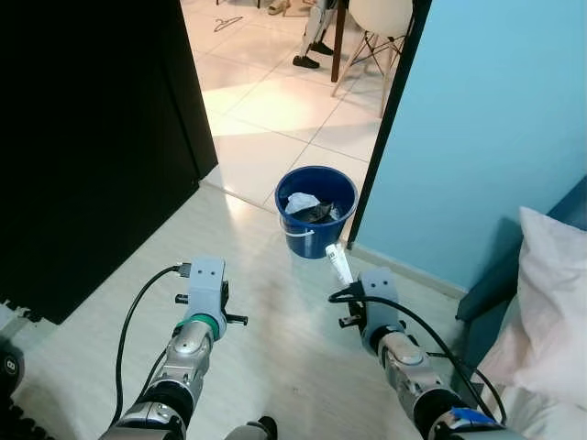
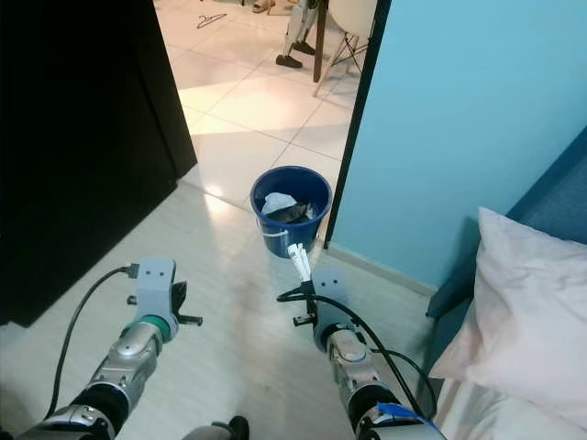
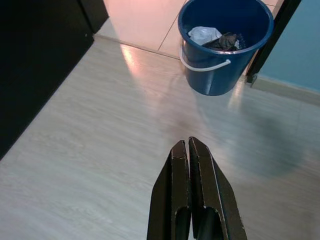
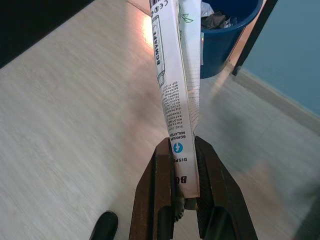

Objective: Clean up the room

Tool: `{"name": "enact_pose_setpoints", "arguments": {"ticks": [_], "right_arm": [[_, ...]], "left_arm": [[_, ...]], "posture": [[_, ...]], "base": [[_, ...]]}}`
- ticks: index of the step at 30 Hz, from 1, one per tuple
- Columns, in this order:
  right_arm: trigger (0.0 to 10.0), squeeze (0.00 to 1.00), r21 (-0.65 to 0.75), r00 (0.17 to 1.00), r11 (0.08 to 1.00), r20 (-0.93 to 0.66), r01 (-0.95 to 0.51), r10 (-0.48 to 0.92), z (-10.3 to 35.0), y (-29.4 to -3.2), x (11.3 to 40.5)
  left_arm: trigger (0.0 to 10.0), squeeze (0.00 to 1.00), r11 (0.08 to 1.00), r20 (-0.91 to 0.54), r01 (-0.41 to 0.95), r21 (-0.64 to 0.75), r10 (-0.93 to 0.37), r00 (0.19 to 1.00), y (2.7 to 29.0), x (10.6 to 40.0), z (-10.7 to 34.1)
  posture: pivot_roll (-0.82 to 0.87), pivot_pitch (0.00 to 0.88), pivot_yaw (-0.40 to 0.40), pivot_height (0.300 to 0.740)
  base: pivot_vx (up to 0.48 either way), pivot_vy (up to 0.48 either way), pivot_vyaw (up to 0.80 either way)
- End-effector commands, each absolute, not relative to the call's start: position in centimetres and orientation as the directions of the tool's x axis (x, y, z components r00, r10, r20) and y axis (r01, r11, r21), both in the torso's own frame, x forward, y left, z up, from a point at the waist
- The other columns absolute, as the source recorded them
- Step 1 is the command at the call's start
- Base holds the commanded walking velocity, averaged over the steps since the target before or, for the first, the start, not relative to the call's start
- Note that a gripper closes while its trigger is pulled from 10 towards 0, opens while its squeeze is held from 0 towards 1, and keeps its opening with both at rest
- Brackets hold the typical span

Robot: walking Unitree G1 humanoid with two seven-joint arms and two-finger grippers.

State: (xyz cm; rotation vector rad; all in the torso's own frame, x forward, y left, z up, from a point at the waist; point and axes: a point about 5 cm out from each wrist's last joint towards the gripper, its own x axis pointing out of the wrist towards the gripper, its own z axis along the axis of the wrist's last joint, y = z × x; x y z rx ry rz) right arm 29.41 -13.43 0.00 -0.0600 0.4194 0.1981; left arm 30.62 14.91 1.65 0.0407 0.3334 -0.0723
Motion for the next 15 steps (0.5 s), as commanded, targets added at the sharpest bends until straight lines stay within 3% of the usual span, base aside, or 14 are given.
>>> {"name": "enact_pose_setpoints", "arguments": {"ticks": [1,15], "right_arm": [[10.0,0.0,-0.008,0.892,0.98,-0.416,-0.197,0.176,-0.24,-13.42,29.16],[10.0,0.0,-0.009,0.893,0.981,-0.415,-0.196,0.175,-0.2,-13.39,29.21]], "left_arm": [[10.0,0.0,0.996,-0.349,0.081,0.03,-0.065,0.935,15.0,30.38,1.31],[10.0,0.0,0.996,-0.348,0.085,0.026,-0.07,0.935,14.98,30.37,1.32]], "posture": [[0.1,0.041,0.073,0.74],[0.1,0.042,0.074,0.74]], "base": [[0.341,0.0,0.0],[0.342,0.0,0.0]]}}
